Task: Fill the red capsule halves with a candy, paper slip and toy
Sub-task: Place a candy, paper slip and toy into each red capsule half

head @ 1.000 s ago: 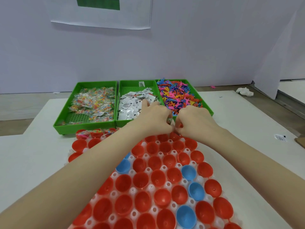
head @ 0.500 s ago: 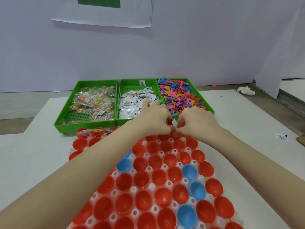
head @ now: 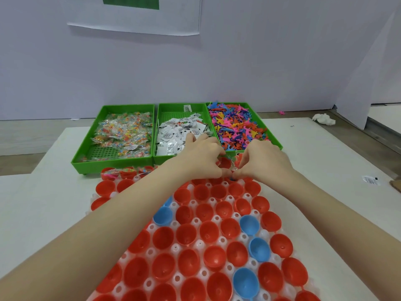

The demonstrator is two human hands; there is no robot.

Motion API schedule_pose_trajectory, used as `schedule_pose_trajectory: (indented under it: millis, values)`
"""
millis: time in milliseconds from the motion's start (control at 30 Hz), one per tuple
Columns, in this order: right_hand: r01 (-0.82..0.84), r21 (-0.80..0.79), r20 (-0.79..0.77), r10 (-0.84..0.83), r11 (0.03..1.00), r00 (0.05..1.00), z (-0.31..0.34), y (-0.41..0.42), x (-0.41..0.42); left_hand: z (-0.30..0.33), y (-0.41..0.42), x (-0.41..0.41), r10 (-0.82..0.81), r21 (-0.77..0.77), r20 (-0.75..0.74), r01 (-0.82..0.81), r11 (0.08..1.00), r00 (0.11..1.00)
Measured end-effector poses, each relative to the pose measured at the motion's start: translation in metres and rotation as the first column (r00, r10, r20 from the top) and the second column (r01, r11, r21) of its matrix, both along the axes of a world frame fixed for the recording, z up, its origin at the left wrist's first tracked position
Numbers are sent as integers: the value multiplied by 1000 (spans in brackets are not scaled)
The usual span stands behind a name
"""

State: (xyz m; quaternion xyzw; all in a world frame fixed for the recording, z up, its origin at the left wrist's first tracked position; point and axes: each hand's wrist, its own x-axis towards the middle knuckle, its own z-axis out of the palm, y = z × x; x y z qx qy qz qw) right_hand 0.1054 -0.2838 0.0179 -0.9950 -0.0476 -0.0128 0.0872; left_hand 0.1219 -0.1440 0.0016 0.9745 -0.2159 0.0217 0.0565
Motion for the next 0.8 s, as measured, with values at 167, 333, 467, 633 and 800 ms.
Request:
schedule_pose_trajectory:
  millis: [167, 333, 467, 633, 800]
  values:
    - [-3, -1, -8, 3, 1000, 1000, 1, 0, -1, -1, 1, -2, 32, -60, -15, -33, 998, 999]
    - [-53, 240, -151, 91, 969, 984, 7, -4, 0, -1, 1, -3, 37, -62, -12, -38, 997, 999]
    - [-58, 520, -82, 117, 852, 990, 15, -12, 0, 0, 0, -2, 45, -68, -23, -46, 997, 999]
    - [-161, 439, 50, 155, 884, 987, 18, -11, 11, -1, 3, -3, 65, -104, -37, -68, 992, 997]
    - [-175, 37, -1, 175, 984, 985, 18, 3, 20, -1, 3, -4, 71, -118, -54, -77, 990, 996]
